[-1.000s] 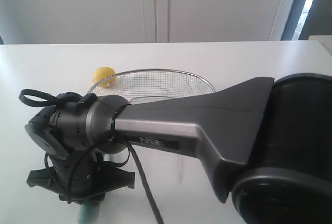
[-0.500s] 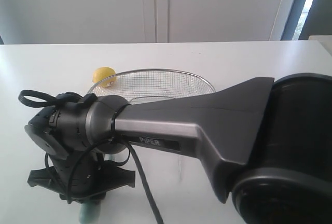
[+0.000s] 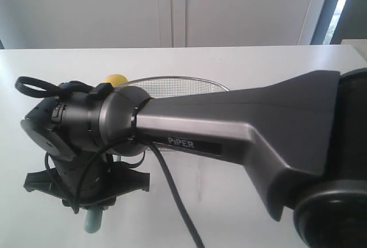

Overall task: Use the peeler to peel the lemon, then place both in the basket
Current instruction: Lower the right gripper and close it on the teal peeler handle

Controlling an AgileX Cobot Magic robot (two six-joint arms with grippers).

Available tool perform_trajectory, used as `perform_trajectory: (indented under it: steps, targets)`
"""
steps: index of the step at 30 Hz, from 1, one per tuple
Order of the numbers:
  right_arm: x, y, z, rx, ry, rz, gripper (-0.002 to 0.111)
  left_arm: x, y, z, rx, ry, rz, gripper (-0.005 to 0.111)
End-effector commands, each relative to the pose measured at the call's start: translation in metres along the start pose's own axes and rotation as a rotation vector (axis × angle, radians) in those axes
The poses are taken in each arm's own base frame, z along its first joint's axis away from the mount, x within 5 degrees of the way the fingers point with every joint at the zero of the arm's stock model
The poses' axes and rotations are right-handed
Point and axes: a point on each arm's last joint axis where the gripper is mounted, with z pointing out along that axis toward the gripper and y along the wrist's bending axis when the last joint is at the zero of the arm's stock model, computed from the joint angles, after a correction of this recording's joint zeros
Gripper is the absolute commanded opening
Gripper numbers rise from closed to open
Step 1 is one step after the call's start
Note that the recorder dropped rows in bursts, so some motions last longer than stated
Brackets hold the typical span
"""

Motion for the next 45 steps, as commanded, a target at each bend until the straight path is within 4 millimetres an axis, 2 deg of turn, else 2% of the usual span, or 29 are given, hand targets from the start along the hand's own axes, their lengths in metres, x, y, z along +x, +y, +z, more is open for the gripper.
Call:
perform_trajectory:
  steps: [1,8,19,24,33,40,45]
  targets:
    - [-0.004,-0.002,-0.016,-0.005,-0.041,-0.035,0.0,0.002,0.0,0.001,0.002,-0.001,-0.005,0.0]
    - [-0.006,-0.003,-0.034,-0.028,-0.061,-0.109,0.0,0.002,0.0,0.001,0.002,-0.001,-0.005,0.0]
    - [-0.01,-0.007,-0.074,-0.087,-0.116,-0.214,0.0,0.002,0.0,0.001,0.002,-0.001,-0.005,0.0]
    - [-0.013,-0.01,-0.089,-0.093,-0.162,-0.337,0.0,0.002,0.0,0.001,0.002,-0.001,-0.005,0.0]
    - [-0.013,-0.01,-0.091,-0.084,-0.178,-0.542,0.0,0.002,0.0,0.001,0.002,-0.001,-0.005,0.0]
    - [-0.012,-0.012,-0.092,-0.069,-0.165,-0.593,0.0,0.002,0.0,0.001,0.002,-0.001,-0.005,0.0]
    - [-0.02,-0.022,-0.101,-0.082,-0.143,-0.582,0.0,0.002,0.0,0.001,0.002,-0.001,-0.005,0.0]
